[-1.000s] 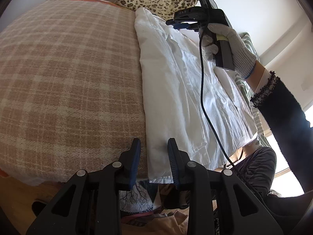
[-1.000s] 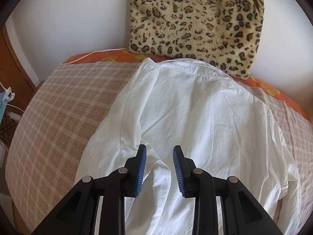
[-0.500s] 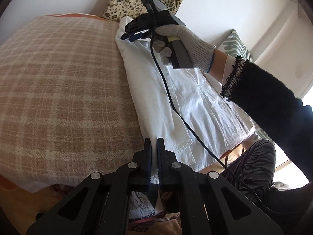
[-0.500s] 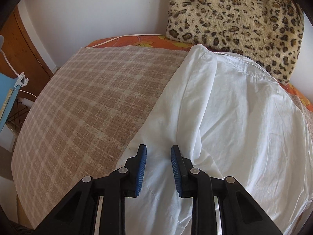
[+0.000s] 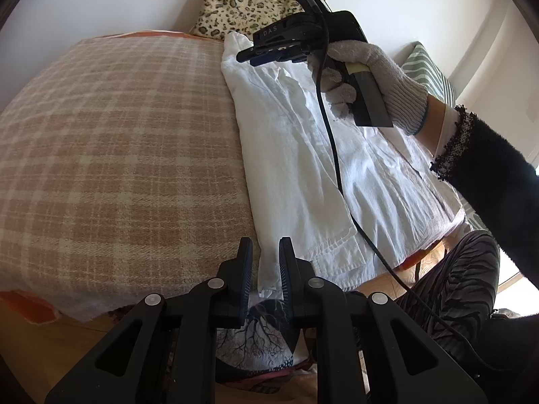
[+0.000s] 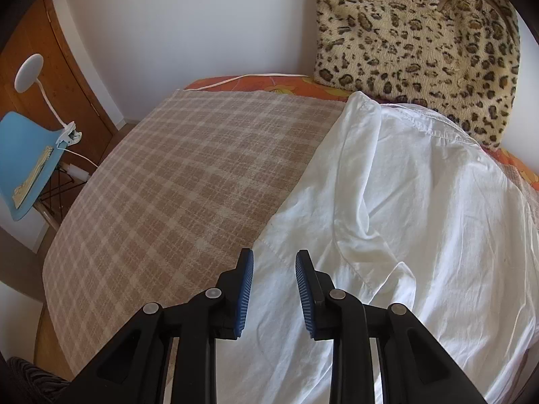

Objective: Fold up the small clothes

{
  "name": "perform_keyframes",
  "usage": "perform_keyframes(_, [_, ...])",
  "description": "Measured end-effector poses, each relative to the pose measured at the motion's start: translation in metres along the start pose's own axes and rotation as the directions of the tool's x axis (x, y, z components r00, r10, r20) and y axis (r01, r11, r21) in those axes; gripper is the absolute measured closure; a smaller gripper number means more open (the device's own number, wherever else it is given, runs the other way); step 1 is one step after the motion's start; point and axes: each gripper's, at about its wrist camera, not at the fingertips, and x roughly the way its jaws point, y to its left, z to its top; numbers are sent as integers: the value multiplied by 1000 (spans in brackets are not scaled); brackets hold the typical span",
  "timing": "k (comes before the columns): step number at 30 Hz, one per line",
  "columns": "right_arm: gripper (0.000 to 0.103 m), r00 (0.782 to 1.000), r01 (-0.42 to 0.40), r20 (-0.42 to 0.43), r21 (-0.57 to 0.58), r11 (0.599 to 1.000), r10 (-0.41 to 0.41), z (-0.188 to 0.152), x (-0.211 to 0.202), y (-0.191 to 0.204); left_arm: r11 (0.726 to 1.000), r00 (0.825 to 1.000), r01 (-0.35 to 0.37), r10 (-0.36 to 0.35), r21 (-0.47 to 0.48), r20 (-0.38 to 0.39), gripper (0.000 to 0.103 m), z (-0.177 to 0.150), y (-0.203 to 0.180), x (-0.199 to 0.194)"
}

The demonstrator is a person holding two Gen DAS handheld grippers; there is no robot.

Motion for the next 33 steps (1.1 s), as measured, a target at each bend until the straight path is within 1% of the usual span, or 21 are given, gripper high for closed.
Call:
perform_keyframes(1, [81,1000,-17,-13,-25,1000,17,-8,-3,7,1000,1000,-5,5,5,13,89,2,1,-3])
perform_keyframes(4, [86,998,-15,-58,-94,995,10,-28,2,27,1000,999,-22,22,-18,49,89,8,8,-9])
perform_keyframes(6, [87,996,-14,-85,-124,992,3,-41,10,37,999,997,-35,37,-30,69,89,13,14,-13])
perform_keyframes(8, [87,998,30,-48,-203,979,-41,-50,5,53,998,995,-45,48,-36,92,89,16,17,-18])
perform_keyframes(9, [87,998,26,-48,-222,975,-38,-53,3,58,998,993,-48,51,-39,102,89,18,19,-20])
perform_keyframes(12, [86,997,-39,-72,-245,969,22,-62,-10,68,998,989,-60,65,-35,134,89,25,21,-25])
perform_keyframes(14, [86,996,-70,-70,-267,961,53,-70,-25,74,998,987,-59,63,-28,148,89,27,20,-27])
perform_keyframes(16, [86,993,-117,-58,-249,961,106,-77,-44,75,998,985,-56,59,-21,161,87,30,17,-29])
perform_keyframes(17, [84,991,-136,-45,-230,964,129,-83,-54,74,998,984,-60,62,-12,169,82,31,16,-29])
perform_keyframes(18, [82,988,-152,-30,-212,965,149,-87,-64,73,998,982,-68,67,-3,179,72,32,12,-30])
perform_keyframes(19, [80,987,-158,-12,-198,967,159,-91,-73,71,997,980,-71,69,3,189,67,33,11,-31])
perform_keyframes(20, [78,987,-155,10,-187,970,159,-96,-83,70,997,978,-71,68,7,198,58,34,8,-32])
perform_keyframes(21, [75,987,-150,33,-177,973,158,-101,-94,67,998,977,-66,62,11,206,55,33,7,-33])
perform_keyframes(23, [67,986,-133,82,-147,980,146,-109,-114,58,998,976,-61,55,25,212,54,35,4,-33])
perform_keyframes(25, [64,983,-118,130,-101,988,130,-115,-134,45,998,976,-50,40,40,213,54,37,-1,-32])
perform_keyframes(27, [57,980,-82,178,-56,995,91,-122,-154,30,998,979,-38,25,59,202,54,40,-6,-29])
perform_keyframes(29, [46,973,-38,226,-21,999,42,-130,-174,15,996,983,-25,10,80,181,54,41,-13,-24])
perform_keyframes(30, [45,973,-19,231,5,1000,17,-135,-183,7,995,986,-20,4,93,169,54,42,-17,-21])
perform_keyframes(33, [43,962,51,266,64,997,-66,-151,-210,-20,992,990,-12,-5,124,141,54,43,-28,-10])
